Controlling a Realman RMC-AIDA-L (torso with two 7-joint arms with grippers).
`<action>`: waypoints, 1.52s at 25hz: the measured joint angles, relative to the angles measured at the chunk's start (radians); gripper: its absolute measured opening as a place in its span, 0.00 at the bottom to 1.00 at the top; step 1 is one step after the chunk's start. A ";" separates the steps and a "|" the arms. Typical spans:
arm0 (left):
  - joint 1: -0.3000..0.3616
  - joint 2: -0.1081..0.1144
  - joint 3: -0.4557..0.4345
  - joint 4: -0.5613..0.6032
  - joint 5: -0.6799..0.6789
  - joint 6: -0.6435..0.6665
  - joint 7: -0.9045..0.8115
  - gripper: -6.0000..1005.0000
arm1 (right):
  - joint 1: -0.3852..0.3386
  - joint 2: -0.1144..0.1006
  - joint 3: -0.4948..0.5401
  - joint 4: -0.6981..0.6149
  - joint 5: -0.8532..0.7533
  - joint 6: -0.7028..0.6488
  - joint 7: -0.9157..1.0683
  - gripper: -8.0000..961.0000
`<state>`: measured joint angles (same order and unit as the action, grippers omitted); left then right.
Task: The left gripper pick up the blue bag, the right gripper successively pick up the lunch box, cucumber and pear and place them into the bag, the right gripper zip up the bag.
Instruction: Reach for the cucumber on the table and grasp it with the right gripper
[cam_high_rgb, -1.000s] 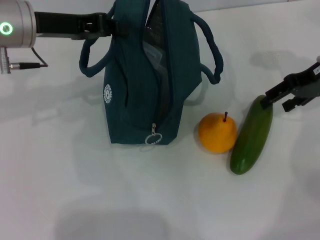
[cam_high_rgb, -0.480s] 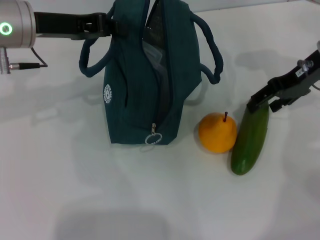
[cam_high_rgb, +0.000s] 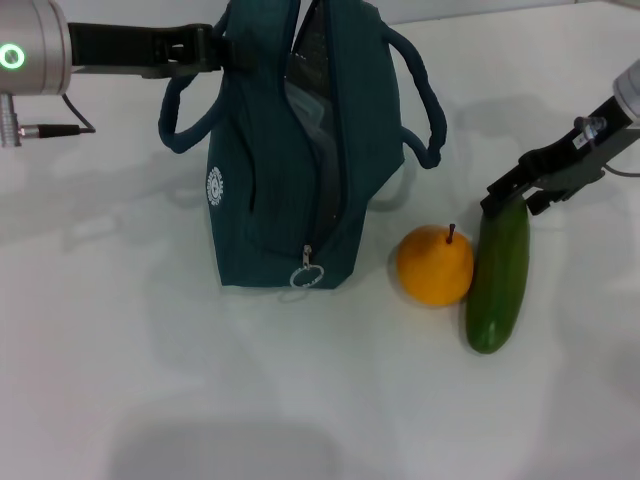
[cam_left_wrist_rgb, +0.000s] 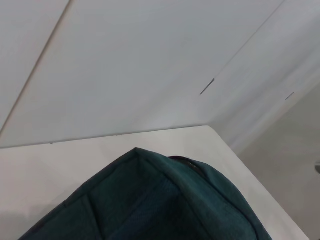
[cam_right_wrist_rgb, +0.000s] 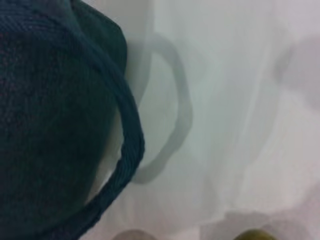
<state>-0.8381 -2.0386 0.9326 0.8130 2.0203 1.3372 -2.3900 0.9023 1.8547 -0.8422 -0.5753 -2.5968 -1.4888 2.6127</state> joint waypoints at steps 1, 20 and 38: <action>0.000 0.000 0.000 0.000 0.000 0.000 0.000 0.05 | 0.004 0.001 -0.001 0.006 0.000 -0.001 0.000 0.79; -0.001 0.000 0.000 0.000 0.000 -0.004 0.000 0.05 | 0.032 0.027 -0.048 0.022 -0.001 -0.016 0.001 0.79; -0.001 0.001 -0.012 0.000 0.000 -0.004 0.000 0.05 | 0.061 0.034 -0.091 0.025 -0.048 0.011 0.010 0.74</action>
<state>-0.8393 -2.0374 0.9204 0.8130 2.0202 1.3329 -2.3899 0.9631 1.8886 -0.9328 -0.5505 -2.6452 -1.4781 2.6225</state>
